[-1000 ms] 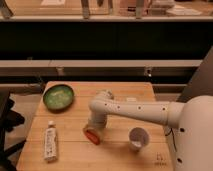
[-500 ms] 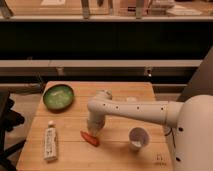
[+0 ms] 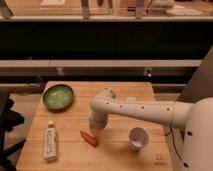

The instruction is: Place the pepper in the ceramic cup

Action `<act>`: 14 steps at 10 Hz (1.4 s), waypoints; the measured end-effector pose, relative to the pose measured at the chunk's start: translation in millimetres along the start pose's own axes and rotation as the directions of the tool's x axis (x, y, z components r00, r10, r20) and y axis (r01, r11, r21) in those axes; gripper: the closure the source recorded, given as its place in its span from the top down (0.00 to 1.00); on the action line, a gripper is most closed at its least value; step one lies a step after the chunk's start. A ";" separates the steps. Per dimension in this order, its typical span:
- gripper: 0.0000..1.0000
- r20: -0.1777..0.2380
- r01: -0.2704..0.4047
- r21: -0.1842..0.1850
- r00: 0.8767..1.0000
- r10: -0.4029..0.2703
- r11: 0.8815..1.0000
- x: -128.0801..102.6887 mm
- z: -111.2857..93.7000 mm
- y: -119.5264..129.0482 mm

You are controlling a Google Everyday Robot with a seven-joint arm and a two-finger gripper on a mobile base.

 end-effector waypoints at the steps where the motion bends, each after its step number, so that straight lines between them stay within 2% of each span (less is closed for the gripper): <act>1: 0.00 -0.002 -0.002 -0.003 1.000 0.002 1.000 -2.5 1.8 -1.7; 2: 0.01 -0.002 -0.004 -0.001 1.000 0.004 1.000 -2.7 2.4 -1.6; 3: 0.07 -0.001 -0.005 0.005 1.000 0.005 1.000 -3.8 -2.3 0.7; 5: 0.27 -0.001 0.002 0.007 1.000 -0.002 1.000 -4.4 -12.6 8.9; 6: 0.39 0.001 0.008 0.005 1.000 -0.008 1.000 -5.7 -12.7 5.6; 10: 0.77 0.004 0.014 -0.002 1.000 -0.014 1.000 -12.4 -8.0 1.7; 11: 0.80 0.005 0.017 0.000 1.000 -0.017 1.000 -14.8 -8.3 1.6; 14: 0.80 0.005 0.034 0.003 0.999 -0.034 0.999 -18.2 -12.3 2.1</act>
